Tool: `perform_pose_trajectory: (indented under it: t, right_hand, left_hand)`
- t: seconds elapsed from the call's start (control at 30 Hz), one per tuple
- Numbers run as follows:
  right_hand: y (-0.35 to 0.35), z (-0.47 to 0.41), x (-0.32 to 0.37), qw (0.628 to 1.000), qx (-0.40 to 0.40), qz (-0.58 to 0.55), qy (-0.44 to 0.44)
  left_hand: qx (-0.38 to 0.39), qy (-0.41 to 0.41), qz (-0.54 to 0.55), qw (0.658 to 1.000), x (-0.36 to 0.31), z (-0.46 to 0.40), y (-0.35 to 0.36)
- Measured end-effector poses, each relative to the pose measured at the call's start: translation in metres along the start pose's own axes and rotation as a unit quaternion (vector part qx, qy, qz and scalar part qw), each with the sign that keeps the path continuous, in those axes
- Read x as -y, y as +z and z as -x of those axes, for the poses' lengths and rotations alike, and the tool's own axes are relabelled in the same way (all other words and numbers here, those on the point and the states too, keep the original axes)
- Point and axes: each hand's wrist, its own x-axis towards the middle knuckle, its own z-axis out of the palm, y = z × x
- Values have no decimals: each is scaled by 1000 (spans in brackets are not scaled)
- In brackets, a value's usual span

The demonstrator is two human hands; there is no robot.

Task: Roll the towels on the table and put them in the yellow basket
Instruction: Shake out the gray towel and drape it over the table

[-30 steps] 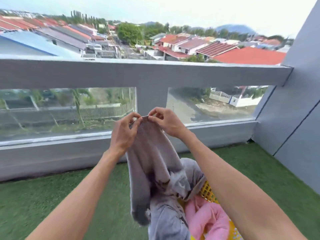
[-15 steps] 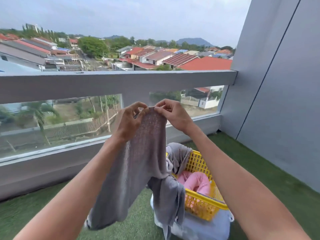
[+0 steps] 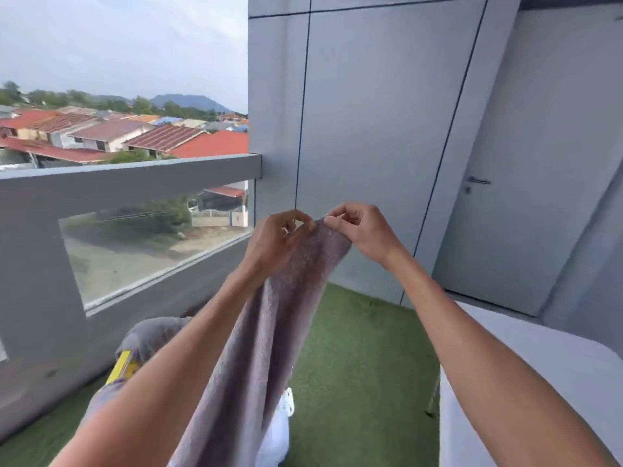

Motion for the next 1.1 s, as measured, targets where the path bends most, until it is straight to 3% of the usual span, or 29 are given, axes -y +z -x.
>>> perform_pose_trajectory:
  t: [0.27, 0.53, 0.77, 0.8, 0.93, 1.0, 1.1]
  right_hand:
    - [-161, 15, -101, 994, 28, 101, 38]
    - [-201, 9, -181, 984, -99, 118, 91]
    - [-230, -26, -236, 944, -239, 176, 145]
    - [-226, -31, -244, 944, -221, 170, 174]
    - [-187, -54, -273, 958, -21, 22, 287]
    - [-170, -69, -292, 958, -22, -50, 281]
    - [-163, -89, -312, 955, -61, -127, 261]
  left_hand:
    - [123, 1, 117, 985, -61, -56, 171]
    - [234, -102, 214, 943, -28, -77, 264]
    - [251, -82, 235, 935, 34, -142, 313]
    - [249, -73, 241, 935, 36, -158, 317]
    - [298, 7, 255, 920, 30, -211, 338]
    - [341, 46, 241, 908, 33, -228, 352]
    - [366, 37, 260, 893, 57, -243, 368]
